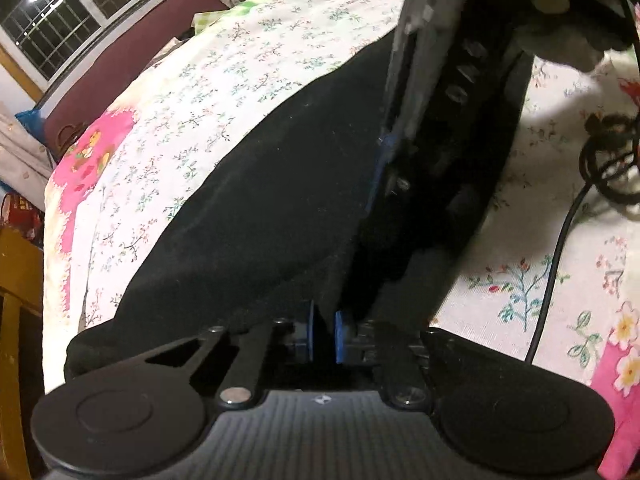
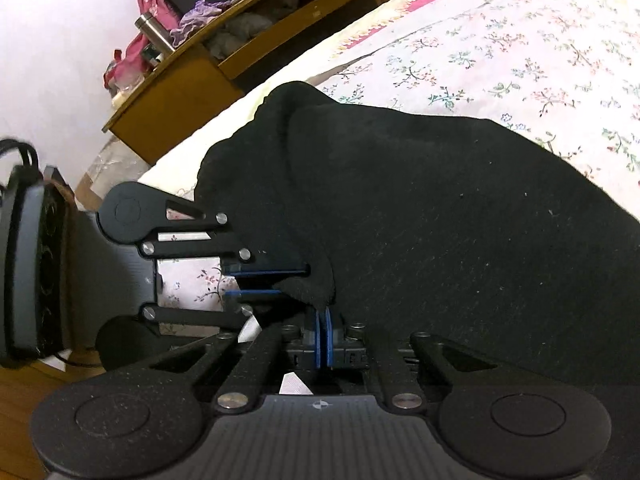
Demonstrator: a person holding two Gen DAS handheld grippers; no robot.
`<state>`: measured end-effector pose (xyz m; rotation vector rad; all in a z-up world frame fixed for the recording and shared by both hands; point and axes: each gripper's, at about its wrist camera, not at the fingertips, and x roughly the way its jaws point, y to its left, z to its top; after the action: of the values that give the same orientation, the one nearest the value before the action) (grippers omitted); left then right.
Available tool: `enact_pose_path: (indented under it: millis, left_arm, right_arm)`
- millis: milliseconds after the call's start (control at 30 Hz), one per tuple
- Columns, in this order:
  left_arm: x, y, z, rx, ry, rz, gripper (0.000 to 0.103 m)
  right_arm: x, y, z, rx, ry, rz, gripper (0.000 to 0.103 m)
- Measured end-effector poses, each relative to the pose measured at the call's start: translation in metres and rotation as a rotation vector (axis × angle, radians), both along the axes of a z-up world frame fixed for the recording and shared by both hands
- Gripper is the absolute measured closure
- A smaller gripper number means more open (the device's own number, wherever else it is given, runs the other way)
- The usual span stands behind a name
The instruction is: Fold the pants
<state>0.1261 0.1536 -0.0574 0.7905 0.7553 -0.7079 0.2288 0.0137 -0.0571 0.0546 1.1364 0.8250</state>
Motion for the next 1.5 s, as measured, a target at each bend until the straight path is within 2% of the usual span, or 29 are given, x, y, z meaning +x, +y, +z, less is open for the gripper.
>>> enact_pose_path:
  millis: [167, 333, 433, 567, 667, 700, 767, 833, 900, 1000, 1100, 1167, 1267, 1333, 1433, 1500]
  left_arm:
    - [-0.004, 0.007, 0.001, -0.035, 0.033, 0.040, 0.084]
    - [-0.020, 0.012, -0.001, -0.040, 0.047, 0.068, 0.086]
    - [-0.025, 0.014, 0.008, -0.084, 0.064, 0.086, 0.086]
    - [-0.037, 0.014, 0.007, -0.069, 0.069, 0.097, 0.085]
    - [-0.034, 0.020, 0.013, -0.213, 0.118, 0.206, 0.085]
    - [-0.035, 0.021, 0.014, -0.255, 0.132, 0.227, 0.085]
    - [-0.039, 0.018, 0.014, -0.282, 0.114, 0.250, 0.084]
    - [-0.043, 0.016, 0.013, -0.316, 0.134, 0.264, 0.082]
    - [-0.047, 0.015, 0.011, -0.353, 0.140, 0.295, 0.080]
    - [-0.042, 0.021, 0.010, -0.478, 0.194, 0.371, 0.079]
    - [-0.036, 0.024, 0.006, -0.597, 0.253, 0.455, 0.077]
    - [-0.035, 0.024, 0.004, -0.618, 0.247, 0.490, 0.074]
    - [-0.028, 0.024, -0.002, -0.671, 0.268, 0.549, 0.068]
    - [-0.026, 0.022, -0.004, -0.703, 0.287, 0.571, 0.067]
    - [-0.029, 0.019, -0.004, -0.727, 0.288, 0.580, 0.060]
    - [-0.027, 0.016, -0.004, -0.732, 0.291, 0.578, 0.055]
  right_arm:
    - [-0.028, 0.004, 0.016, -0.056, -0.087, 0.060, 0.103]
    - [-0.060, -0.007, 0.019, -0.086, -0.089, 0.056, 0.103]
    - [-0.070, -0.019, 0.016, -0.064, -0.055, -0.011, 0.103]
    - [-0.077, -0.032, 0.012, -0.020, -0.056, -0.094, 0.103]
    - [-0.075, -0.051, 0.002, 0.116, -0.008, -0.283, 0.100]
    - [-0.077, -0.059, -0.002, 0.165, 0.004, -0.354, 0.094]
    - [-0.083, -0.070, -0.014, 0.208, 0.013, -0.464, 0.091]
    - [-0.089, -0.082, -0.024, 0.252, 0.026, -0.556, 0.090]
    - [-0.097, -0.095, -0.027, 0.290, 0.014, -0.655, 0.084]
    - [-0.102, -0.113, -0.032, 0.386, 0.014, -0.779, 0.080]
    - [-0.098, -0.118, -0.036, 0.453, 0.006, -0.831, 0.075]
    - [-0.095, -0.120, -0.043, 0.524, 0.042, -0.886, 0.072]
    - [-0.086, -0.108, -0.053, 0.515, 0.064, -0.912, 0.070]
    - [-0.082, -0.101, -0.055, 0.533, 0.093, -0.908, 0.071]
    - [-0.076, -0.094, -0.050, 0.556, 0.083, -0.868, 0.078]
    - [-0.068, -0.087, -0.046, 0.557, 0.078, -0.838, 0.092]
